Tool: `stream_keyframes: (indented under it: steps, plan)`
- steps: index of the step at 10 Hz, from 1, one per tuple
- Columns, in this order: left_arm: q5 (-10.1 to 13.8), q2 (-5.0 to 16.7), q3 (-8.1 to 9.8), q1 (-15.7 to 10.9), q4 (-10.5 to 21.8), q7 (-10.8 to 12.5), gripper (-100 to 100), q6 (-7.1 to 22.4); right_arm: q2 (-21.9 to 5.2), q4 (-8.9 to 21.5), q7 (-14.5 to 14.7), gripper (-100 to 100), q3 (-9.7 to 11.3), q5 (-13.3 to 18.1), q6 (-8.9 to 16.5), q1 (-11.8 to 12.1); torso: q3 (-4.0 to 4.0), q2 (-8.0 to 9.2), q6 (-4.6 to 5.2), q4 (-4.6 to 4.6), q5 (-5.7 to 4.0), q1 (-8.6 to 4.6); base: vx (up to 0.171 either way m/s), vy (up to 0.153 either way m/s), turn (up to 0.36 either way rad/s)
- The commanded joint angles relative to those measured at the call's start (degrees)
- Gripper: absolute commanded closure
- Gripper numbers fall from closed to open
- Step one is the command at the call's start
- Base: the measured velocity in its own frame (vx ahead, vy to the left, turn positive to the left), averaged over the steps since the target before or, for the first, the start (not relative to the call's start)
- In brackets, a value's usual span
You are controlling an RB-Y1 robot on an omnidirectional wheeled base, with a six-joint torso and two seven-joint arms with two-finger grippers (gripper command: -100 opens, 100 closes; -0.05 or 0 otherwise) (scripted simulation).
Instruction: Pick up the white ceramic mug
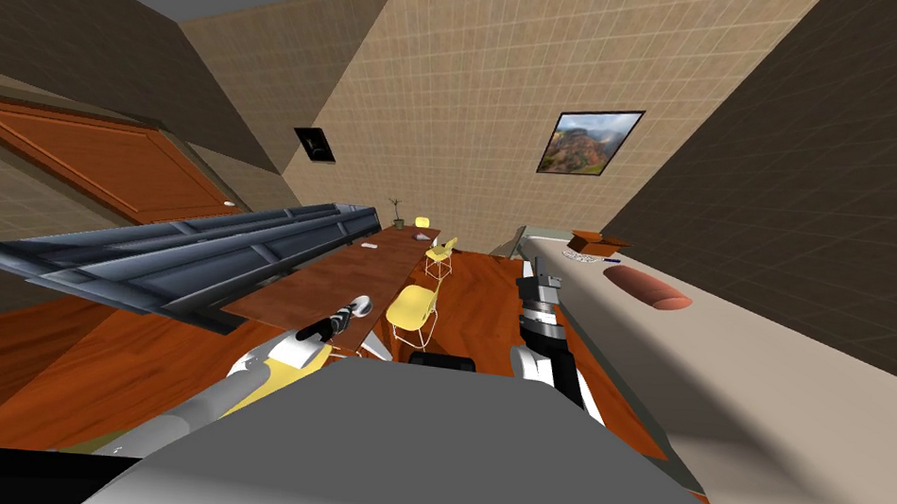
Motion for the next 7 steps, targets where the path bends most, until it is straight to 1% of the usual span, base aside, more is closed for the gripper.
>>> stream_keyframes:
  steps: [1,2,3,5,6,7]
  plan:
    - [0.0,0.0,0.00,0.0,0.0,0.0,0,0.0,0.0,0.0,0.0,0,0.0,0.0,0.0,0.0,0.00,0.00,0.00,0.00,0.00,0.00,0.006,-0.004,0.004]
    - [-0.7,-1.8,0.35,-0.8,1.9,-0.7,-100,-0.7,0.0,0.0,0.0,0,0.0,0.0,0.0,0.0,0.06,0.09,0.00,0.02,0.02,0.06,0.024,0.024,-0.053]
    - [-0.9,-2.1,0.42,-0.9,2.3,-0.9,-100,-0.8,0.0,0.0,0.0,0,0.0,0.0,0.0,0.0,0.05,0.07,0.01,0.02,0.04,0.17,0.030,0.044,-0.036]
    - [-1.4,-3.5,0.70,-1.5,3.9,-1.5,-100,-1.4,0.0,0.0,0.0,0,0.0,0.0,0.0,0.0,0.02,0.03,0.00,0.01,0.07,0.28,0.034,0.044,-0.022]
    - [-1.2,-3.0,0.67,-1.2,3.2,-1.2,-100,-1.1,0.0,0.0,0.0,0,0.0,0.0,0.0,0.0,0.02,0.03,0.00,0.01,0.07,0.26,0.013,0.017,-0.007]
    - [-1.3,-3.1,0.66,-1.3,3.4,-1.3,100,-1.2,0.0,0.0,0.0,0,0.0,0.0,0.0,0.0,0.05,0.09,0.00,0.02,0.05,0.18,0.000,0.000,0.000]
